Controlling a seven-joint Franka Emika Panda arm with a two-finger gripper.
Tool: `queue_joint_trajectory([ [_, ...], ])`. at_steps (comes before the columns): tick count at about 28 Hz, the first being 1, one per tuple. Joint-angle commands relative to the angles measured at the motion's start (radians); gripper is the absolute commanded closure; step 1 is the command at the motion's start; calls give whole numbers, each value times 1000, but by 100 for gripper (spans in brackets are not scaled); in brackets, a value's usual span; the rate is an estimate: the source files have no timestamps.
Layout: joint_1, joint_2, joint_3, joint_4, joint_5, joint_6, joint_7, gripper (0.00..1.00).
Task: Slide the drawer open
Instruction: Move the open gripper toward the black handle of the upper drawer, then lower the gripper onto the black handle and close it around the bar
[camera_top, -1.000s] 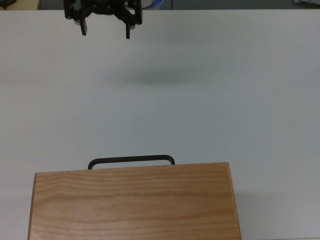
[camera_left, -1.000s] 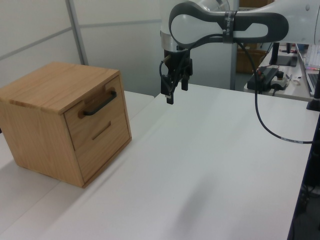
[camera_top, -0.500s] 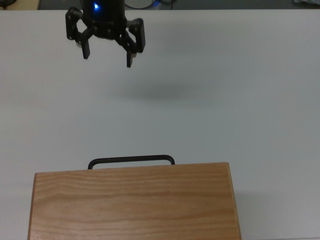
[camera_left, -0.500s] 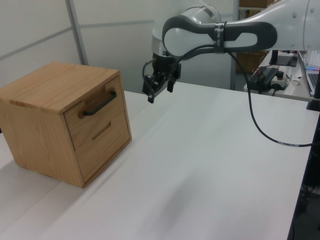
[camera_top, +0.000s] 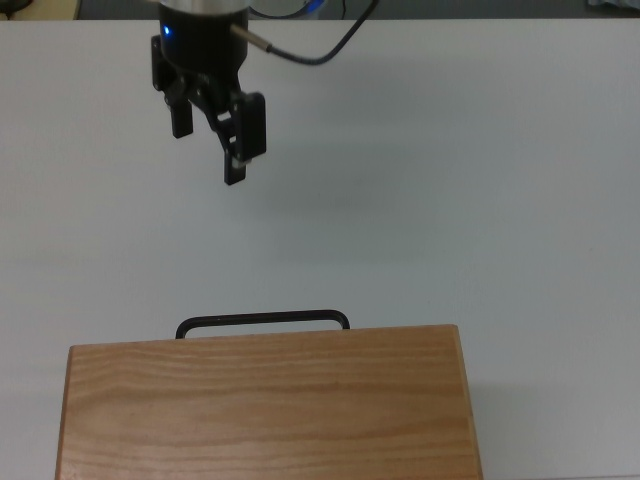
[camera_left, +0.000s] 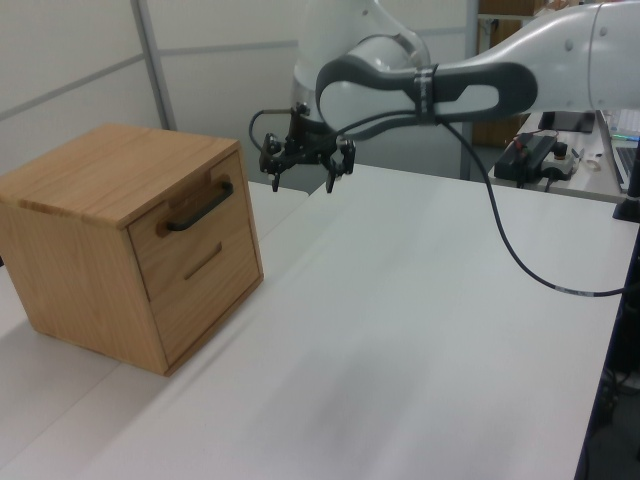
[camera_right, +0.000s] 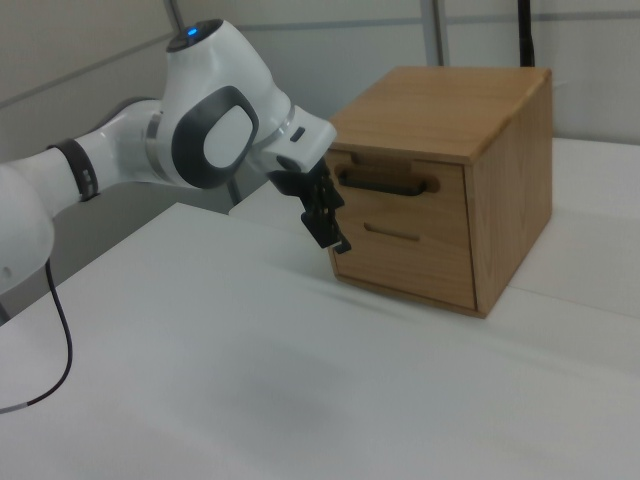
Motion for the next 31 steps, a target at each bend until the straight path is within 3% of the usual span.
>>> queue_joint_trajectory([
  [1, 15, 61, -2, 42, -23, 19, 210, 0],
  [9, 20, 98, 23, 80, -21, 67, 368, 0],
  [20, 39, 231, 34, 244, -29, 121, 426, 0],
  [31, 43, 346, 34, 356, -93, 170, 506, 6],
])
